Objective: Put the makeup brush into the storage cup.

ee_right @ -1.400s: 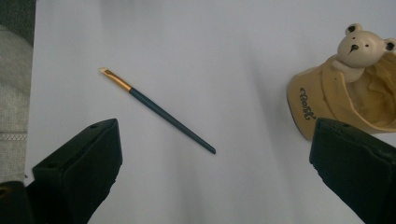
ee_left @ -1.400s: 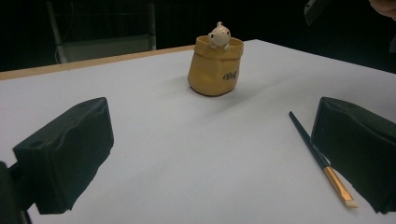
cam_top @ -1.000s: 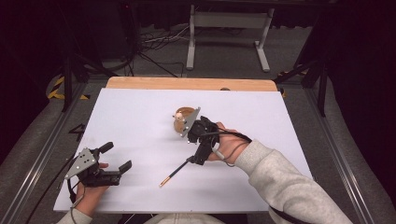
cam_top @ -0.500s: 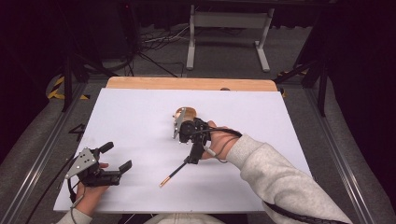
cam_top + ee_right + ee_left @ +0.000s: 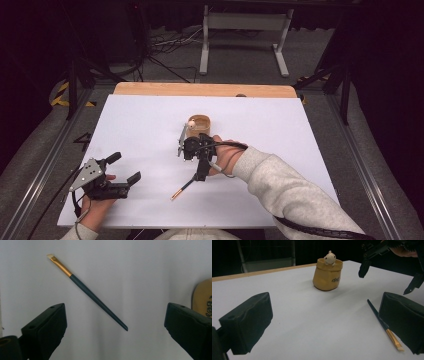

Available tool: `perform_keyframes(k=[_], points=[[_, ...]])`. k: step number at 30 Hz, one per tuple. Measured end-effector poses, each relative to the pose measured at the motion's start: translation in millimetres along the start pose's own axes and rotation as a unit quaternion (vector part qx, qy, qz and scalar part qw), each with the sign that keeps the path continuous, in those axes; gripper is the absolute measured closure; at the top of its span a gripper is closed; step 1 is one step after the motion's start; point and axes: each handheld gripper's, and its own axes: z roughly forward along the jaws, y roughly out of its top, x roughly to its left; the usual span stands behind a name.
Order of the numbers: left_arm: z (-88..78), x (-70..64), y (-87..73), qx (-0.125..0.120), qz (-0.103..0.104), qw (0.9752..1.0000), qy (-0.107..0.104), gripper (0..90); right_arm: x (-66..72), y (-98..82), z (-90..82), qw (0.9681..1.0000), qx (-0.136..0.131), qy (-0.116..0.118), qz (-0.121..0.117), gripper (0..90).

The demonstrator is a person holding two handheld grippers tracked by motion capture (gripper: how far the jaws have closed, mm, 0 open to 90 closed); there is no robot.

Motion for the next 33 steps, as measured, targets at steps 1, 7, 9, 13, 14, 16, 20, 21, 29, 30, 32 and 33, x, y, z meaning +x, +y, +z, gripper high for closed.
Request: perform_keyframes(k=[1,7,9,13,14,16,20,21,29,30,32,33], points=[[-0.1,0.0,-0.1,0.0,0.0,1.0,0.001,0.2,0.0,0.5,2.3,1.0,0.001,0.0,-0.001,4.8],[-1.8,0.1,-0.4,0.003,0.001,1.0,0.002,0.2,1.3,4.2,14.9,0.9999,0.013,0.005,-0.005,4.7],[-2.0,0.0,-0.5,0.002,0.0,1.0,0.003,0.2,1.2,4.6,15.9,0.9998,0.015,0.006,-0.009,4.7],[-3.1,-0.2,-0.5,0.0,0.0,1.0,0.006,0.2,3.1,7.3,22.6,0.9996,0.021,0.008,-0.016,5.0],[-3.2,-0.2,-0.6,0.0,0.0,1.0,0.006,0.2,3.9,8.0,24.3,0.9996,0.023,0.009,-0.015,5.1],[-3.3,0.3,-0.6,0.001,0.001,1.0,0.005,0.2,4.5,8.9,27.0,0.9994,0.027,0.012,-0.018,5.7],[-2.9,0.1,-0.6,0.0,0.0,1.0,0.004,0.2,6.6,10.3,34.3,0.9991,0.031,0.02,-0.021,7.4],[-2.9,0.2,-0.7,0.001,0.001,1.0,0.004,0.2,6.9,10.5,35.6,0.9989,0.034,0.021,-0.023,7.7],[-2.7,0.1,-0.8,0.001,-0.001,1.0,0.004,0.2,7.7,11.0,44.1,0.9986,0.039,0.024,-0.028,9.8],[-2.6,0.0,-0.8,0.001,-0.001,1.0,0.003,0.2,8.0,10.7,45.8,0.9986,0.036,0.027,-0.027,10.5],[-2.5,0.0,-0.8,0.001,-0.001,1.0,0.003,0.2,8.1,10.7,46.4,0.9986,0.037,0.027,-0.028,10.8],[-2.2,0.0,-0.9,-0.001,-0.002,1.0,0.004,0.2,8.5,10.8,47.4,0.9983,0.04,0.029,-0.029,11.8]])
